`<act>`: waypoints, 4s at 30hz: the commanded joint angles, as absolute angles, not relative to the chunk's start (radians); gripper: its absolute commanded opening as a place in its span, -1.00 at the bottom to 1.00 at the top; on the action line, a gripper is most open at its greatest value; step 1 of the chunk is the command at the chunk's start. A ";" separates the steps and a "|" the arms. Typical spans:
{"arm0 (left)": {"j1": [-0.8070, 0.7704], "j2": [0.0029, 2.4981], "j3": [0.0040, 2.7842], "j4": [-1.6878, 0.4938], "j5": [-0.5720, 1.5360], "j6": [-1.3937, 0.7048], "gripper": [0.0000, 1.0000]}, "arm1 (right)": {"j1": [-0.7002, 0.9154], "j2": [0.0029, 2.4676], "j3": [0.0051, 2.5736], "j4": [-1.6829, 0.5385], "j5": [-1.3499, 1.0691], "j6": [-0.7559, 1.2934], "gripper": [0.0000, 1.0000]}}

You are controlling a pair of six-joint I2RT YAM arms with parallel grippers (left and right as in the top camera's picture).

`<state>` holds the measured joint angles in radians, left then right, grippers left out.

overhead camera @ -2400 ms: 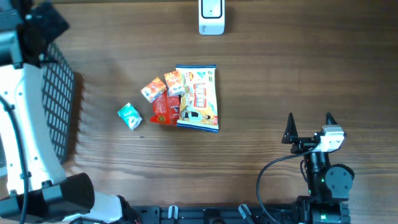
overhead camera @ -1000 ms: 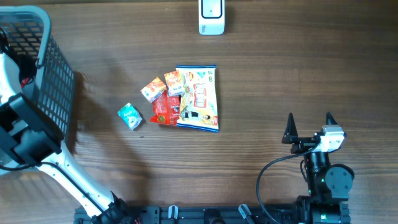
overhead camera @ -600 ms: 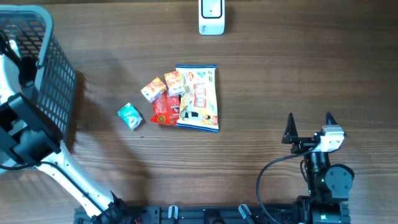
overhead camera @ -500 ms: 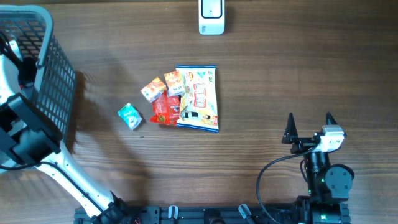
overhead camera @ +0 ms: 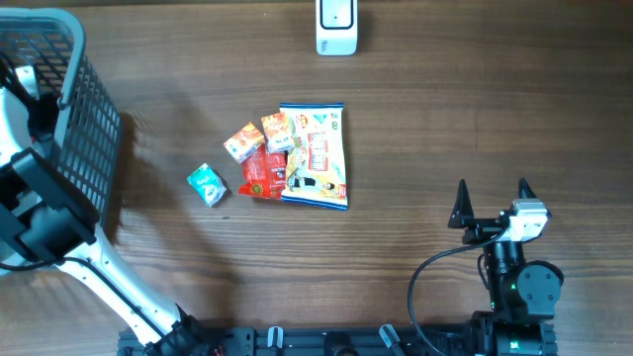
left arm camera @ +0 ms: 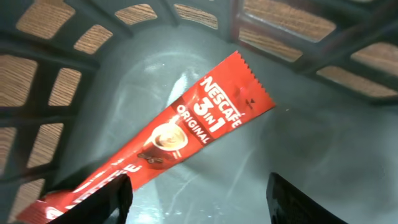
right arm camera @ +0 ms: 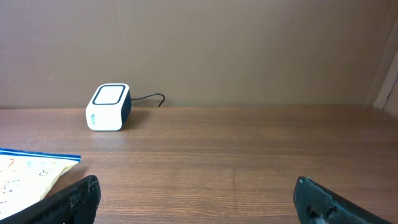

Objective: Scan the item barcode
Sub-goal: 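Reach the left gripper into the basket toward the red Nescafe stick, then grasp the red Nescafe stick with the left gripper and lift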

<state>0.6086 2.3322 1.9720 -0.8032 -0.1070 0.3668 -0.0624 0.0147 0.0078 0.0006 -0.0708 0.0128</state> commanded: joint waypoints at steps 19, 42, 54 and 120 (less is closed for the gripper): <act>0.577 2.358 1.962 -0.774 -0.191 0.721 0.32 | -0.067 0.009 0.005 0.004 -0.079 0.002 0.99; 0.611 2.433 1.962 -0.831 -0.133 0.722 -0.66 | -0.067 0.009 0.005 0.003 -0.079 0.003 1.00; 0.604 2.317 1.965 -0.743 -0.339 0.590 -0.38 | -0.067 0.009 0.005 0.004 -0.079 0.002 0.99; 0.683 2.410 1.883 -0.856 -0.042 0.597 0.52 | -0.067 0.009 0.005 0.003 -0.079 0.002 0.99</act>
